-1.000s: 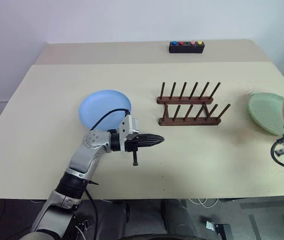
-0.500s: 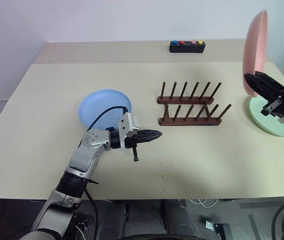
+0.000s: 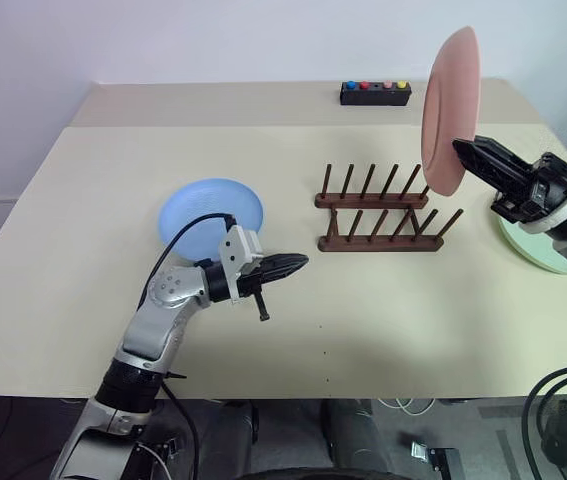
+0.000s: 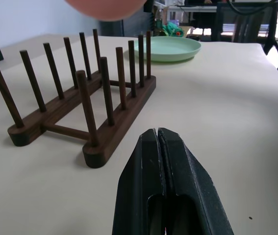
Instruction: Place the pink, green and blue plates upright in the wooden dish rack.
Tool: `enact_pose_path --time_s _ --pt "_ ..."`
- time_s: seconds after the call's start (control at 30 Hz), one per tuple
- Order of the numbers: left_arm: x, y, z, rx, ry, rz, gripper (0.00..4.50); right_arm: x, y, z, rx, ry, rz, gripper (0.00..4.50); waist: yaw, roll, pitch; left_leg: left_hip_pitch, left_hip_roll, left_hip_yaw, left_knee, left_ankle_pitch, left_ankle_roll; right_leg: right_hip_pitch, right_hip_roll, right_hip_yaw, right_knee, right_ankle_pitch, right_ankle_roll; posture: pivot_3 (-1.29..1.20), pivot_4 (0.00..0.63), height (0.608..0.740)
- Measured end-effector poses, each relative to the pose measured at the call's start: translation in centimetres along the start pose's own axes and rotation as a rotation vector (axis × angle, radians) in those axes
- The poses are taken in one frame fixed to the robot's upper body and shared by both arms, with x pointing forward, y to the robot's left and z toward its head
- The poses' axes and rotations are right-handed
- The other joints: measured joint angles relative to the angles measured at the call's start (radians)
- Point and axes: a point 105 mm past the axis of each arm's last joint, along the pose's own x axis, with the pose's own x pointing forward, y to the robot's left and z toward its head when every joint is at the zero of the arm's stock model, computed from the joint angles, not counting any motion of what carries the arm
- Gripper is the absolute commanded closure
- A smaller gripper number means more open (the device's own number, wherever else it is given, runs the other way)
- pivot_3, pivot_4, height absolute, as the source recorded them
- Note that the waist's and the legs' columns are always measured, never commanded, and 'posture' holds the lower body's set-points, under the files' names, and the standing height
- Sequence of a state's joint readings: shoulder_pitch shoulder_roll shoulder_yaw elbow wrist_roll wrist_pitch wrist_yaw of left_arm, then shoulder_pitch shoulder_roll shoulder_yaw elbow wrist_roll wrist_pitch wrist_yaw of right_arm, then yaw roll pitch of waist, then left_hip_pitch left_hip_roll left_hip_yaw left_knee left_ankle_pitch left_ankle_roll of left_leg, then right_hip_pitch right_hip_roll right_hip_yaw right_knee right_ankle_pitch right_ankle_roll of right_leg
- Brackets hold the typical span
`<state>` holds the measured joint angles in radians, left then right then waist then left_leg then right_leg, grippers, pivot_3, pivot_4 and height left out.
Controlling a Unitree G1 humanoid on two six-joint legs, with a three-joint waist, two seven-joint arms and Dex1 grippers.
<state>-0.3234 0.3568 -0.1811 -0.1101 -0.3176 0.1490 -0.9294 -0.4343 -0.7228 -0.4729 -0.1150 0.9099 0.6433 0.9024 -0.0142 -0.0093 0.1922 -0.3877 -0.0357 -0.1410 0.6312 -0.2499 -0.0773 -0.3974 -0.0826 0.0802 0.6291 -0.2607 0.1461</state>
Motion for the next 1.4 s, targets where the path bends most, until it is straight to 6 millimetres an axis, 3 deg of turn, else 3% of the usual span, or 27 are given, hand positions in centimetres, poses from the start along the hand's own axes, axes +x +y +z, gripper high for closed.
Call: enact_pose_path --time_s 0.5,0.8,1.4 --pt "-0.4 0.1 -0.2 -0.001 0.029 0.006 4.5 -0.6 -1.2 -1.5 0.095 0.013 0.006 4.43 -0.001 0.0 0.0 0.0 0.0 0.0 0.0 0.0 0.0 0.0 0.0 0.0 0.0 0.0 0.0 0.0 0.15 0.74" --pt "-0.4 0.1 -0.2 -0.001 0.029 0.003 4.5 -1.2 -1.5 -0.5 0.092 0.001 0.011 4.43 -0.001 0.0 0.0 0.0 0.0 0.0 0.0 0.0 0.0 0.0 0.0 0.0 0.0 0.0 0.0 0.0 0.15 0.74" --pt "-0.4 0.0 -0.2 -0.001 0.028 -0.005 4.5 -2.3 -3.0 -1.8 0.186 0.002 -0.036 4.43 -0.001 0.0 0.0 -0.001 0.0 0.0 0.0 0.0 0.0 -0.001 0.0 0.0 0.0 0.0 0.0 0.0 0.15 0.74"
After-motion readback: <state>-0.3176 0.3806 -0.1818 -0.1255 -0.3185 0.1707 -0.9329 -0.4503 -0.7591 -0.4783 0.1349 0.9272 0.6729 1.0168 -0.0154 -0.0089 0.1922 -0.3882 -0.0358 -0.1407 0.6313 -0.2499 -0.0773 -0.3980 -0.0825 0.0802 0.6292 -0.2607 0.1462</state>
